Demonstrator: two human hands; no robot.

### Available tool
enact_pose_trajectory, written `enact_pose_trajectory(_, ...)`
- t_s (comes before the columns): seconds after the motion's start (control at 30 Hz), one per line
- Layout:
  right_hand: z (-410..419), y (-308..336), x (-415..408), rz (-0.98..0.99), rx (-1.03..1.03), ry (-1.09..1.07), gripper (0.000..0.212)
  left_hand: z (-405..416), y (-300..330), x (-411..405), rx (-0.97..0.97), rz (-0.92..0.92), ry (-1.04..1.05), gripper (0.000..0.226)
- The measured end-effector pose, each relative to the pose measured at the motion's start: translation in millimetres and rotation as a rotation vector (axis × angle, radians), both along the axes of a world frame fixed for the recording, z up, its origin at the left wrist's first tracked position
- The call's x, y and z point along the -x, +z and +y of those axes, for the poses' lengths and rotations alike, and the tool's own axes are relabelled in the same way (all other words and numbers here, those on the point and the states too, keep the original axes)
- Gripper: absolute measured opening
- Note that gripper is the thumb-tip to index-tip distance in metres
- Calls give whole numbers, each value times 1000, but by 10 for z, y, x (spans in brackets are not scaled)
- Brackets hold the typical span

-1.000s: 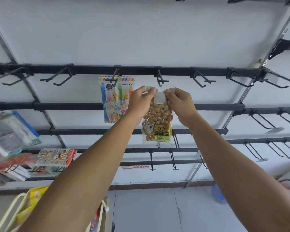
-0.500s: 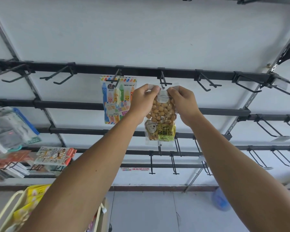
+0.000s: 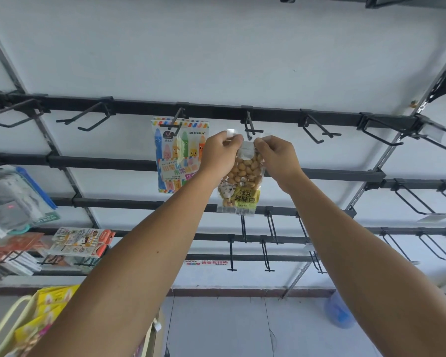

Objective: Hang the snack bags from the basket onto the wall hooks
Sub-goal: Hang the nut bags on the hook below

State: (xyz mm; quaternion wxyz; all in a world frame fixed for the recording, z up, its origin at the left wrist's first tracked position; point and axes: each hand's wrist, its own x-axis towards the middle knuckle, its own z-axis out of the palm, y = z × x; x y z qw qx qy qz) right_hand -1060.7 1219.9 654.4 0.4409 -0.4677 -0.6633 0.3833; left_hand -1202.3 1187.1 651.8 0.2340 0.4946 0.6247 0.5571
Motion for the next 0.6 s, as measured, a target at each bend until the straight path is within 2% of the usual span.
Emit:
enact_pose_trajectory(0.37, 367, 36, 124, -163, -55, -74, 28, 333, -8, 13, 82, -18, 60, 30)
enact_pose_trajectory(0.6, 365, 29, 106, -163, -47, -76, 30, 291, 8, -23, 130, 11, 95, 32)
